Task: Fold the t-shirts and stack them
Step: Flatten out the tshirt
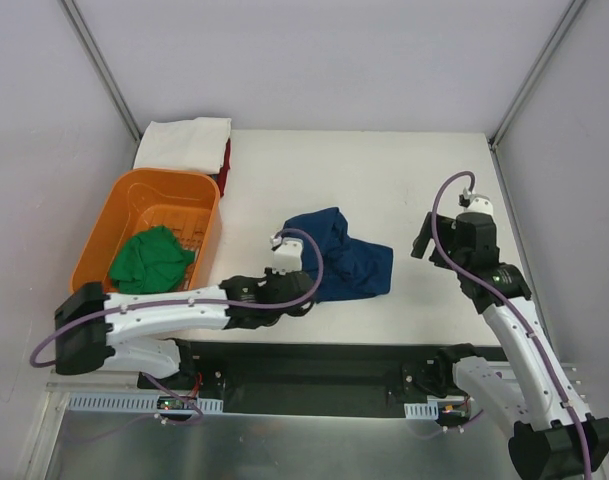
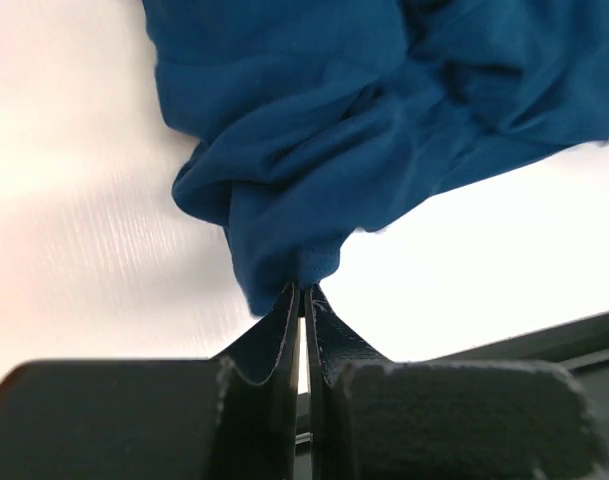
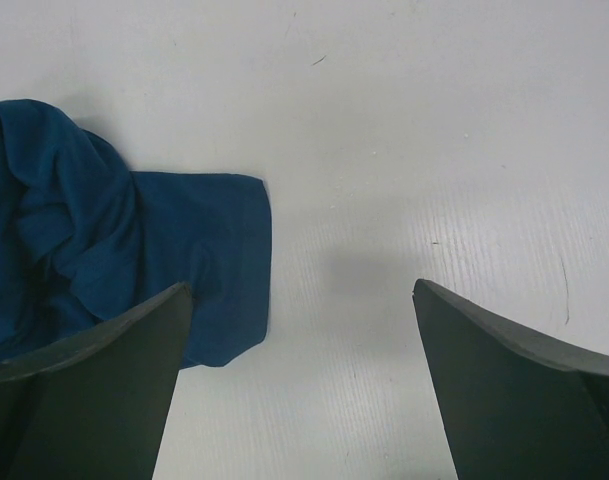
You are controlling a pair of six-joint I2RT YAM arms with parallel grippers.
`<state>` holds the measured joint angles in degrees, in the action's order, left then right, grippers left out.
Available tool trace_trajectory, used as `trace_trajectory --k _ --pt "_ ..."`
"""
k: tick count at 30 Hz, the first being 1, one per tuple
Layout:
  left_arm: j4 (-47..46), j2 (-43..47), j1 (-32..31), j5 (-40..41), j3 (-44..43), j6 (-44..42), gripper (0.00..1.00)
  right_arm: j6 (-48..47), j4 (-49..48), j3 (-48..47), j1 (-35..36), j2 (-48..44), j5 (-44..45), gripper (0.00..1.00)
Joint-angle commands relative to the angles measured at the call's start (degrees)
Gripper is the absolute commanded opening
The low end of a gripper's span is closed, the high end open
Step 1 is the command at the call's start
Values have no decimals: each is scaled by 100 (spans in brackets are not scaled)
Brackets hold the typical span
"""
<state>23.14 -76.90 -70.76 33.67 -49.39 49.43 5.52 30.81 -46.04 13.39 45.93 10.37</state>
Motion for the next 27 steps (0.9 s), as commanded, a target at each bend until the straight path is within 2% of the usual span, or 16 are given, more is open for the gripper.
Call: trace_trajectory --k 1,8,14,22,27 --pt "-318 939 62 394 622 -311 0 72 57 16 24 126 -105 97" --pt "-292 2318 493 421 1676 -39 0 239 382 376 32 337 -140 97" --pt "-248 3119 931 272 2125 -21 0 546 312 570 41 504 -483 97" --pt "-222 3322 1029 175 2328 32 0 863 -22 526 225 952 -765 97" --pt "-222 3243 1073 122 2320 58 0 977 -224 377 445 1549 -782 97"
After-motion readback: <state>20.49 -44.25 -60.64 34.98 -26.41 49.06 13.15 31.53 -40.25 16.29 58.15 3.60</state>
